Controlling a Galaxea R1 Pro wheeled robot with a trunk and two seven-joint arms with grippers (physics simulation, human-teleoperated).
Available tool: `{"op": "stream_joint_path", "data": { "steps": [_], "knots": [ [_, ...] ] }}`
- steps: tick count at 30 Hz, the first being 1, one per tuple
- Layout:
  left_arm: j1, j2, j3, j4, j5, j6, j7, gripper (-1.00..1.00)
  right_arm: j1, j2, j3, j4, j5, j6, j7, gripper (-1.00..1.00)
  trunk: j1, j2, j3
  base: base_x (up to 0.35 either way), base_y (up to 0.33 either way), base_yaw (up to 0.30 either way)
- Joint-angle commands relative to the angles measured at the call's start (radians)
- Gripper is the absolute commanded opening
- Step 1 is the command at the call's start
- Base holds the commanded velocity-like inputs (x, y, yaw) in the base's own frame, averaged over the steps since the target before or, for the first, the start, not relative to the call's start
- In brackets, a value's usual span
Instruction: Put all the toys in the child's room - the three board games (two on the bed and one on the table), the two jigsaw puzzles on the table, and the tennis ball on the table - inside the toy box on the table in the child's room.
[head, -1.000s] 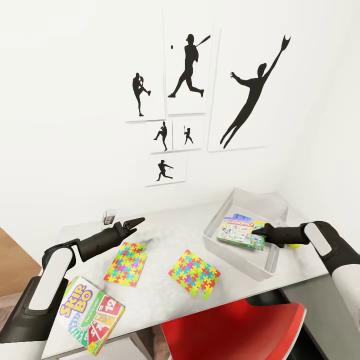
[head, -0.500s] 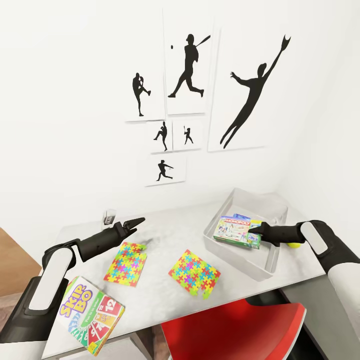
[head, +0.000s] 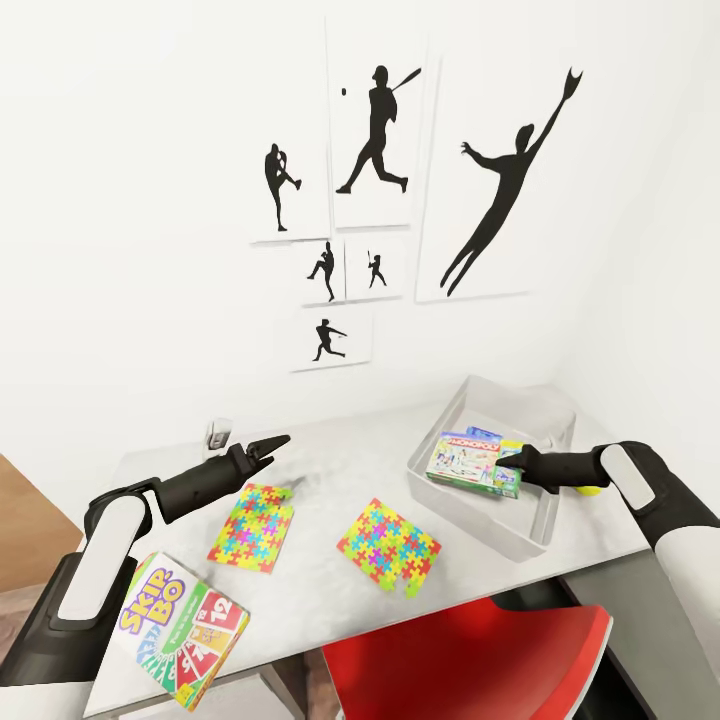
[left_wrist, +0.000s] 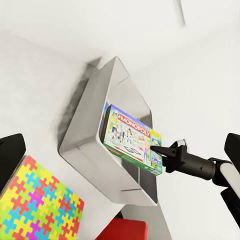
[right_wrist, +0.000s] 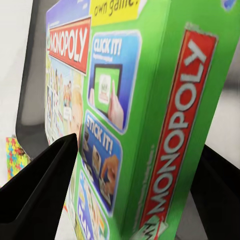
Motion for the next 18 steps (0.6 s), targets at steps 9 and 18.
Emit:
{"op": "stream_joint_path", "data": {
  "steps": [9,18],
  "knots": [
    [-0.001,0.000,0.001,0.000,-0.006,0.005,-0.007,1.00,-0.001,-0.001,0.003,0.004,0.007,0.001,0.010,-1.00,0.001,-0.002,-0.011,0.000,0.000,0.000],
    [-0.001,0.000,0.001,0.000,-0.006,0.005,-0.007,1.00,-0.001,-0.002,0.001,0.005,0.007,0.001,0.009,-1.00,0.001,-0.002,-0.018,0.000,0.000,0.000]
  ]
}}
